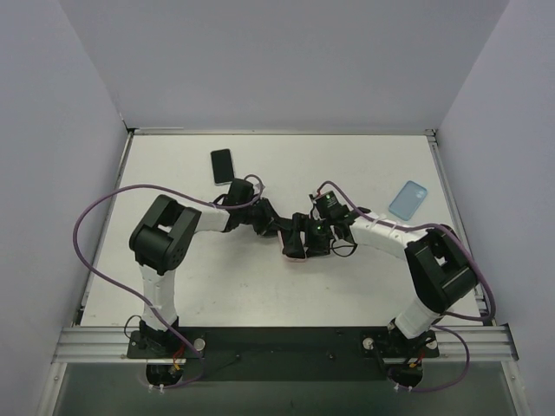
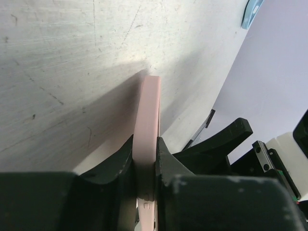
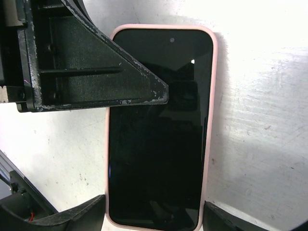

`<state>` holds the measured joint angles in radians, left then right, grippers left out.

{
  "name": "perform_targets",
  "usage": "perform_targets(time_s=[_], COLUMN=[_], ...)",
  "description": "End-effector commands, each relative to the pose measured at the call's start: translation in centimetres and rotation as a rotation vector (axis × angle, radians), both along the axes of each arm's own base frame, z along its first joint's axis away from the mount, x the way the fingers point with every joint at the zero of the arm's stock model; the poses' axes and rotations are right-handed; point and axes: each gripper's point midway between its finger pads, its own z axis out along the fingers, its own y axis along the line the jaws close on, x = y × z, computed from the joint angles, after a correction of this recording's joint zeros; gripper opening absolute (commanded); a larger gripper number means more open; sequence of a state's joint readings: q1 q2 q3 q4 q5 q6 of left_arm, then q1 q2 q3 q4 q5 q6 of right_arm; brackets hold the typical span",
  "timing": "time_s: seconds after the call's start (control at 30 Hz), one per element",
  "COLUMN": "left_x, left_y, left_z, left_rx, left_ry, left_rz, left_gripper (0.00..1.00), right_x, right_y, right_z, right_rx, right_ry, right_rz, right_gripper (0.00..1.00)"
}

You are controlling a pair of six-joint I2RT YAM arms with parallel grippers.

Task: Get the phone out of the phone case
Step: Pick up the phone at the center of the board, then remove the phone case from the phone.

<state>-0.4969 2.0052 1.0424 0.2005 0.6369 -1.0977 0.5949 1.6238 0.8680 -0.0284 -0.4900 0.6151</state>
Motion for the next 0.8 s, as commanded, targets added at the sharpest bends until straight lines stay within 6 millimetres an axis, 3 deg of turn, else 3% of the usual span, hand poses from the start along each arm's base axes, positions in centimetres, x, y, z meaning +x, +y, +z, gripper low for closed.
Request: perform_targets(time_s=[0.0,0.03,0.07,0.13,0.23,0.33,0.47,0.67,0.73,0.77], left_x=[1.4,1.4,1.1,1.1,1.2,1.3,1.5,1.4,1.3,1.2], left_y=[-1.1,-1.2,-1.3,-0.8,-0.1,0.5,1.2,1.9,2.1,2.4], left_z=[1.4,2.1,2.6,4.0,6.5,9.4,13.9,20.2,20.6,21.4], left_rx=[-0.035,-0.048,-0.065,-0.087,-0.146,-0.239,-0.392,-0.590,-0.630,-0.659], left_ry=[-0.049,-0.062,-0.064,-0.085,-0.122,-0.153,-0.232,-0.357,-0.348,-0.382], left_rz=[0.005,-0.005,-0.020,-0.016,-0.010,-0.001,0.006,0.020,0.032,0.029], left_gripper=[0.03,0.00,0.00,0.00,0.00,0.00,0.00,0.00,0.00,0.00], right_x=[-1.0,-0.8,-0.4,0.0,1.0,2.2,3.9,3.7,3.9,3.8], right_y=[0.3,-0.7,-0.8,-1.7,-2.3,-3.6,-4.0,-0.4,0.1,0.2], right_z=[2.4,2.1,2.7,3.6,6.1,7.9,10.4,14.8,16.2,15.9], right_rx=[0.026,-0.032,-0.036,-0.045,0.017,0.050,0.221,0.555,0.639,0.653], right_ry=[-0.023,-0.022,-0.033,-0.042,-0.075,-0.087,-0.074,-0.082,-0.081,-0.071], right_rz=[0.056,0.024,0.020,-0.015,-0.067,-0.172,-0.252,-0.165,-0.175,-0.181], right_gripper=[0.00,0.25,0.45,0.73,0.83,0.91,0.89,0.72,0.65,0.63])
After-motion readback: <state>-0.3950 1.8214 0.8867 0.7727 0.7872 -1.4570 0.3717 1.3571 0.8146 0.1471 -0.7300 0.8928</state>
